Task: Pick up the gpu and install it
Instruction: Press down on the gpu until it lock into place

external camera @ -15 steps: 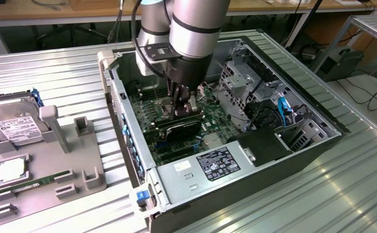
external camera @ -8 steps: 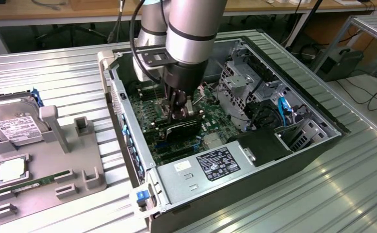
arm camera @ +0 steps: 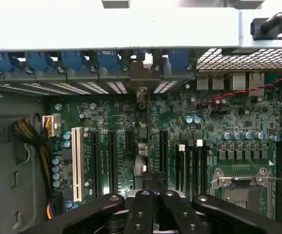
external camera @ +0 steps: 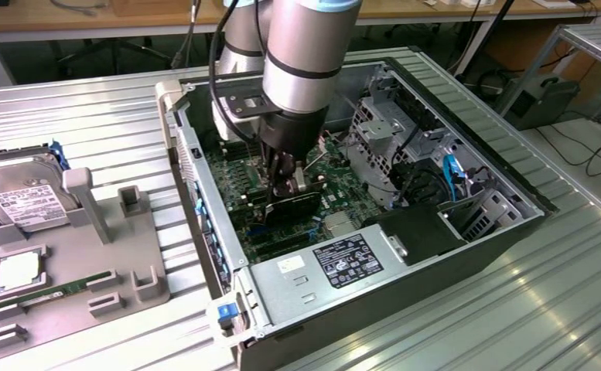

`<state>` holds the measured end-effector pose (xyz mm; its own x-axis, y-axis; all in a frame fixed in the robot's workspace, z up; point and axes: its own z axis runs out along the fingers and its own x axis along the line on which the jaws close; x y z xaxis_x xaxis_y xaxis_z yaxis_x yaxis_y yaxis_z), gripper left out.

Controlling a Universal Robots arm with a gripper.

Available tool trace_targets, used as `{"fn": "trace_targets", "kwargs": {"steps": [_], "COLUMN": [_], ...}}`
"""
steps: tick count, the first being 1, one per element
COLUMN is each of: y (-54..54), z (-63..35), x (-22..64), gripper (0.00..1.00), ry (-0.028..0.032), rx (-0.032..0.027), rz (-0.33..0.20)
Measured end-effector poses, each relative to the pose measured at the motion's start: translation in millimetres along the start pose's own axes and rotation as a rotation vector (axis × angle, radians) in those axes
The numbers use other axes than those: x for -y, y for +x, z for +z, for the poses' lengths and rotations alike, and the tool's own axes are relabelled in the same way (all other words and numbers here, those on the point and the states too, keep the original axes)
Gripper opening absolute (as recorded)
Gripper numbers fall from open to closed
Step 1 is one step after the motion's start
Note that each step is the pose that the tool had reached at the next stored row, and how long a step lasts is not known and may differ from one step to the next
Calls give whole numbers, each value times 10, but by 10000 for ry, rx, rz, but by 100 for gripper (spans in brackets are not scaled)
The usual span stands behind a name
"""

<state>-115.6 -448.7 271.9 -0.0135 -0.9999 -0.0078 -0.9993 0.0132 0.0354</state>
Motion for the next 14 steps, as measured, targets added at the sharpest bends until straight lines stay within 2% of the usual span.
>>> {"fn": "trace_targets", "kwargs": {"steps": [3,4,9,14], "y": [0,-2,-2,-3], "z": [20,5,-235,-270], "x": [-1,-1,-10,-11], "gripper": [11,11,11,11], "ry": [4,14,7,8], "rx": [-1,18,4,6], "rz": [0,0,1,0]}}
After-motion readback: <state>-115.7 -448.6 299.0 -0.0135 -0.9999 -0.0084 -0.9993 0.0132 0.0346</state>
